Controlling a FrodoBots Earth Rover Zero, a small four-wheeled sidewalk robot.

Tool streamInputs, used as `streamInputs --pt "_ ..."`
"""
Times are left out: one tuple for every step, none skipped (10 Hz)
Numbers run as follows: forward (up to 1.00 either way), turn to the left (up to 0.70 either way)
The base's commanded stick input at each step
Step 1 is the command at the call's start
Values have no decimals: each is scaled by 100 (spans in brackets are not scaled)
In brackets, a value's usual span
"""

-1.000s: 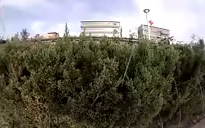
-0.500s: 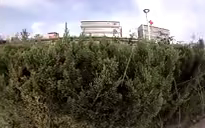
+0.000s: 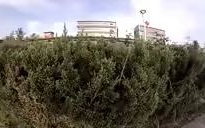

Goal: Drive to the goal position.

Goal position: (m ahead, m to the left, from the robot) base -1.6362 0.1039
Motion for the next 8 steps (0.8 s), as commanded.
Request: streamInputs --pt "0 -70" --pt "0 -70" --pt "0 -70" --pt "0 -70" --pt "0 -70" --pt "0 -70" --pt "0 -70" --pt "0 -70"
